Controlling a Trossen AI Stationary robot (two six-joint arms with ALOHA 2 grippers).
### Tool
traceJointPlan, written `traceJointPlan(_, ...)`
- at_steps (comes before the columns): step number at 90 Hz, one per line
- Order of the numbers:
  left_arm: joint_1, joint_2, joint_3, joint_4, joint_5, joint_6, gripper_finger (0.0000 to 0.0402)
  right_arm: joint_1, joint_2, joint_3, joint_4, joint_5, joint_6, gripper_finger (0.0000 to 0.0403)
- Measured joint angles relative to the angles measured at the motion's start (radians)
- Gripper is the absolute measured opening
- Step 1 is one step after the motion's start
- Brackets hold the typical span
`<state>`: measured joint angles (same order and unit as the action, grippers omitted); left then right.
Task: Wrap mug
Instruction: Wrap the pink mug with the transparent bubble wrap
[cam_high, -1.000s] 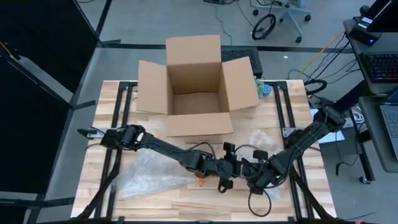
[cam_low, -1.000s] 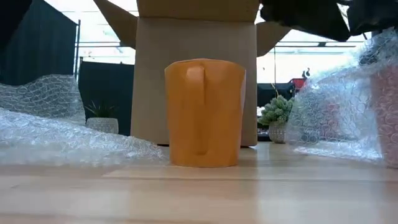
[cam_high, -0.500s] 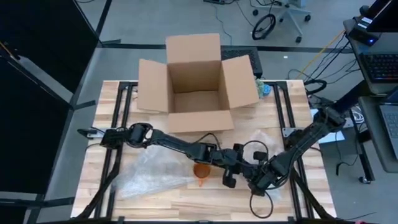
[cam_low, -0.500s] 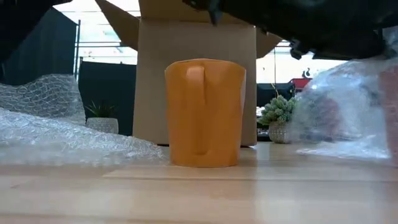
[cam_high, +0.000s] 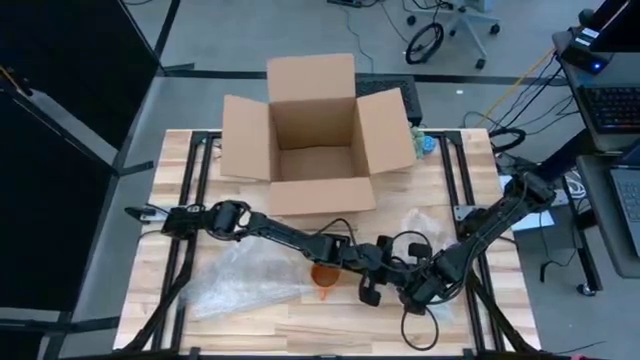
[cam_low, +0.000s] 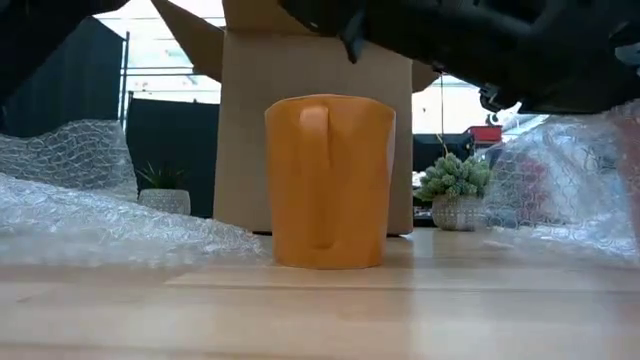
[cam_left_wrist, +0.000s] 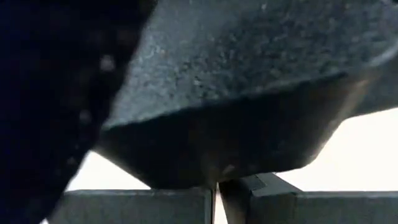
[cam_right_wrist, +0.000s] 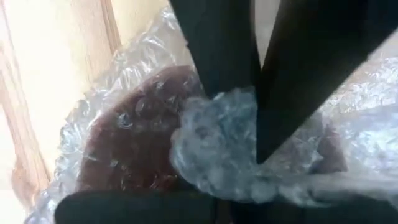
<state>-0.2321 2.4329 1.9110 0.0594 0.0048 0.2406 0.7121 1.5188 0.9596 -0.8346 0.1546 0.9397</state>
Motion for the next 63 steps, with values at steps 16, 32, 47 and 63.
traceJointPlan(16, 0.0, 0.001, 0.0, 0.001, -0.001, 0.001, 0.0, 0.022, -0.019, 0.077, -0.092, -0.034, 0.018, 0.0)
traceJointPlan(32, 0.0, 0.001, -0.001, -0.005, -0.005, -0.003, 0.0, 0.042, -0.027, 0.163, -0.242, -0.025, 0.019, 0.0)
traceJointPlan(47, 0.0, 0.001, -0.001, -0.005, -0.006, -0.003, 0.0, 0.04, -0.029, 0.185, -0.226, 0.055, 0.014, 0.0)
traceJointPlan(63, 0.0, 0.001, -0.003, -0.012, -0.012, 0.001, 0.0, 0.042, -0.032, 0.126, -0.121, 0.069, 0.032, 0.0006)
